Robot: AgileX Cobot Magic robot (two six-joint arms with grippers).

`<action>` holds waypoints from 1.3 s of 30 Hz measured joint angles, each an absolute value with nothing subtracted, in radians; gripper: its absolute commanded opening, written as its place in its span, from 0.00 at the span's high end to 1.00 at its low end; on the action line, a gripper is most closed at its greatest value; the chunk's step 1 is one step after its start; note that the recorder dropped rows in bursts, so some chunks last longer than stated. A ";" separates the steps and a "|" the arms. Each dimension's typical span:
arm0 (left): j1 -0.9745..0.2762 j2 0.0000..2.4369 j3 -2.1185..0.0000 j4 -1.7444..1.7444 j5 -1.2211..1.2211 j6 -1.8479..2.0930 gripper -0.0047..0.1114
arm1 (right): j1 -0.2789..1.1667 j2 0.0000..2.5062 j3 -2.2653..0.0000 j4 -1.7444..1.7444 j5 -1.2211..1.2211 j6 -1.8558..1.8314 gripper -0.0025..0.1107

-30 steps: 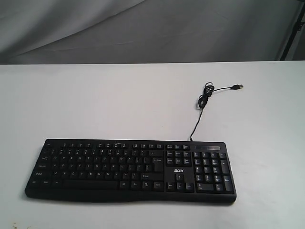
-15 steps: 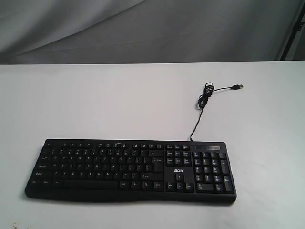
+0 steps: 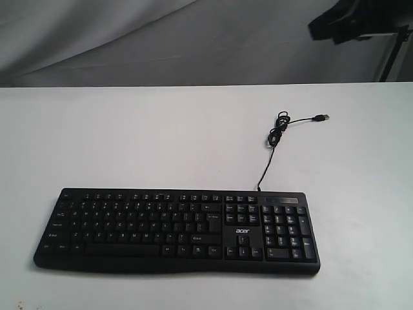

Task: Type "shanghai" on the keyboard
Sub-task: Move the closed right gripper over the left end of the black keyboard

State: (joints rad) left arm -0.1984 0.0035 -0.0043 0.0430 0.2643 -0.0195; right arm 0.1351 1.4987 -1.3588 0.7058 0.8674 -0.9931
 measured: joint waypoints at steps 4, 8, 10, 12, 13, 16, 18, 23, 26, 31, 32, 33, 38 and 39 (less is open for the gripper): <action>-0.198 0.003 -0.004 0.043 0.264 -0.020 0.96 | 0.249 1.567 -1.356 0.728 0.846 -1.027 0.98; -0.198 0.003 -0.004 0.043 0.264 -0.020 0.96 | 0.370 1.629 -1.356 0.732 0.757 -1.033 0.98; -0.198 0.003 -0.004 0.043 0.264 -0.020 0.96 | 0.426 1.654 -1.356 0.735 0.705 -1.044 0.98; -0.198 0.003 -0.004 0.043 0.264 -0.020 0.96 | 0.486 1.679 -1.356 0.738 0.662 -1.055 0.98; -0.198 0.003 -0.004 0.043 0.264 -0.020 0.96 | 0.514 1.692 -1.356 0.738 0.643 -1.055 0.98; -0.198 0.003 -0.004 0.043 0.264 -0.020 0.96 | 0.583 1.730 -1.356 0.744 0.616 -1.059 0.98; -0.198 0.003 -0.004 0.043 0.264 -0.020 0.96 | 0.620 1.759 -1.356 0.748 0.614 -1.059 0.98; -0.198 0.003 -0.004 0.043 0.264 -0.020 0.96 | 0.687 1.847 -1.356 0.748 0.610 -1.062 0.98; -0.198 0.003 -0.004 0.043 0.264 -0.020 0.96 | 0.709 1.899 -1.356 0.748 0.602 -1.077 0.98; -0.198 0.003 -0.004 0.043 0.264 -0.020 0.96 | 0.726 1.957 -1.358 0.746 0.565 -1.119 0.98; -0.198 0.003 -0.004 0.043 0.264 -0.020 0.96 | 0.728 1.963 -1.362 0.748 0.562 -1.123 0.98; -0.198 0.003 -0.004 0.043 0.264 -0.020 0.96 | 0.728 1.970 -1.369 0.752 0.562 -1.125 0.98; -0.198 0.003 -0.004 0.043 0.264 -0.020 0.96 | 0.738 2.038 -1.447 0.757 0.574 -1.127 0.98; -0.198 0.003 -0.004 0.043 0.264 -0.020 0.96 | 0.742 2.061 -1.475 0.757 0.591 -1.127 0.98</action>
